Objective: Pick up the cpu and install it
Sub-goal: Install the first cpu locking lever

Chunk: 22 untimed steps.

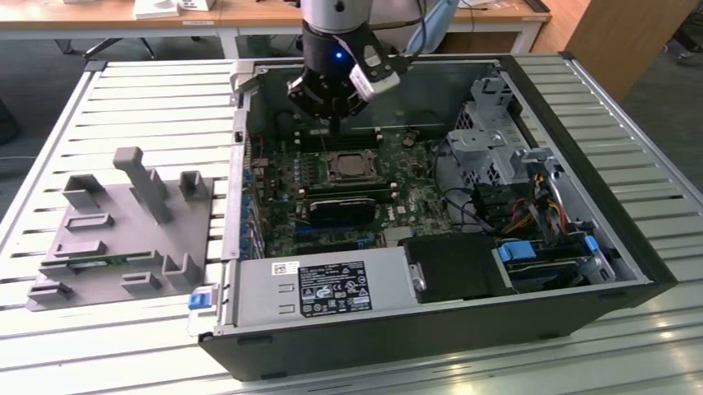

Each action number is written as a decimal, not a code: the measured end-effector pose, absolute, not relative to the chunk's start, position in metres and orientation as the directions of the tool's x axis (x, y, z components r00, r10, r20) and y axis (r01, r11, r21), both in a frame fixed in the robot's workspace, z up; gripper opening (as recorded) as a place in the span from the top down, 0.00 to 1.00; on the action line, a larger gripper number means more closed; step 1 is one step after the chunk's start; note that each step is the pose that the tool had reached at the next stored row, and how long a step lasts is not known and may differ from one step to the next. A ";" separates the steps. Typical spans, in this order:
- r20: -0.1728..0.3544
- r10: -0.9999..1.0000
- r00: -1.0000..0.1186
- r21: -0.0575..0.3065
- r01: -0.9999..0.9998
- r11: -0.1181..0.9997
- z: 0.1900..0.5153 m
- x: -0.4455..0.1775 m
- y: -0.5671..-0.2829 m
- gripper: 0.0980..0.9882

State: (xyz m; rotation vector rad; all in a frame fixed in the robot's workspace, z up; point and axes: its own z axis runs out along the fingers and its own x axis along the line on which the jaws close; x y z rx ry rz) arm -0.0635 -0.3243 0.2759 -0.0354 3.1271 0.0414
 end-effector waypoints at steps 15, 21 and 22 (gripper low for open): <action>-0.014 -0.022 -1.000 0.027 -0.023 0.999 0.273 -0.076 -0.324 0.99; -0.014 -0.022 -1.000 0.027 -0.023 0.999 0.269 -0.083 -0.324 0.99; -0.014 -0.022 -1.000 0.027 -0.023 0.999 0.268 -0.084 -0.324 0.99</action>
